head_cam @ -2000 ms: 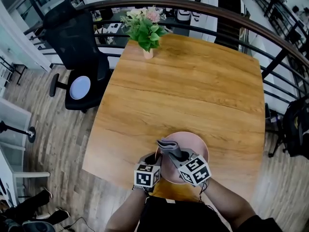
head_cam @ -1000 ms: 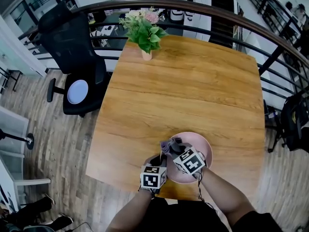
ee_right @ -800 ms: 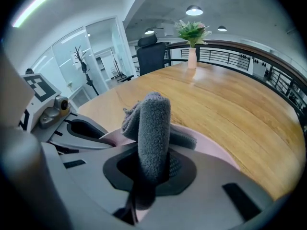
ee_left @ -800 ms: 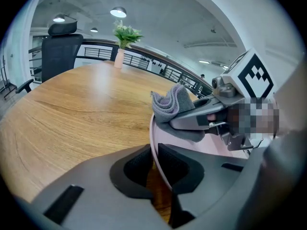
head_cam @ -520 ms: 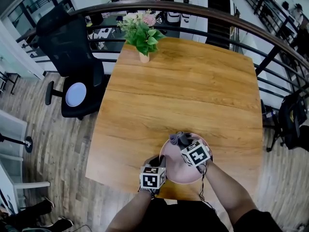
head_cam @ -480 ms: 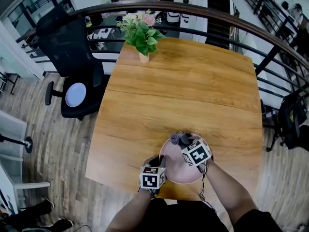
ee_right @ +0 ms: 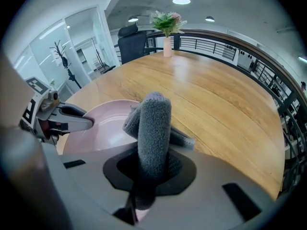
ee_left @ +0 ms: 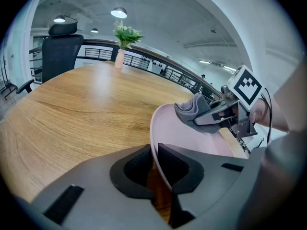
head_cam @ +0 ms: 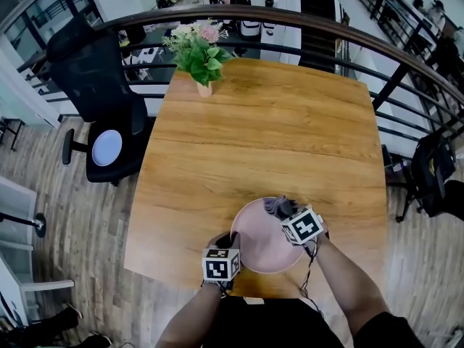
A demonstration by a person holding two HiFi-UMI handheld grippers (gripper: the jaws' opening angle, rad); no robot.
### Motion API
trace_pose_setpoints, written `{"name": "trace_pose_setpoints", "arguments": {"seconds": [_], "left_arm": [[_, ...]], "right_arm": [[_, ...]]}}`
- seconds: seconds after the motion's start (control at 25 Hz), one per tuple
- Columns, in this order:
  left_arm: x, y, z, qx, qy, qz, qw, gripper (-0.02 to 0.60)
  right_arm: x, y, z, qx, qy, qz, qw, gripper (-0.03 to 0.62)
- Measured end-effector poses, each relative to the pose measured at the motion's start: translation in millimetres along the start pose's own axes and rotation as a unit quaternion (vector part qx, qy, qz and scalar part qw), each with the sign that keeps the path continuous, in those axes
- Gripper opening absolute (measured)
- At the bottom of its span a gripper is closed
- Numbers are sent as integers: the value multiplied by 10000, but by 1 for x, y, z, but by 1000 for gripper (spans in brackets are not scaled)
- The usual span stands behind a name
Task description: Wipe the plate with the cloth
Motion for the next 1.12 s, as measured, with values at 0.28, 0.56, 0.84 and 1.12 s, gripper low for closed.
{"name": "trace_pose_setpoints", "arguments": {"seconds": [0.28, 0.56, 0.84, 1.12], "left_arm": [[-3, 1, -1, -30, 60, 23, 10000, 58], [-3, 1, -2, -32, 100, -4, 9999, 58], [-4, 2, -5, -58, 152, -134, 9998, 54], [-5, 2, -5, -77, 200, -148, 9997, 54]], "right_arm": [[-4, -29, -16, 165, -21, 18, 9999, 54], [6, -61, -29, 226, 65, 59, 9997, 54], [30, -85, -37, 234, 294, -12, 9993, 54], [65, -98, -36, 320, 553, -289, 9975, 54]]}}
Point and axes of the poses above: the fingertips, and each gripper's own axes: z forward along the fingers, x to its left, y out of its top, the point moved 10 cm from there along -z, backward along the fingers, and after that the axes turned 9 degrees about x, right-handed, at the moved point
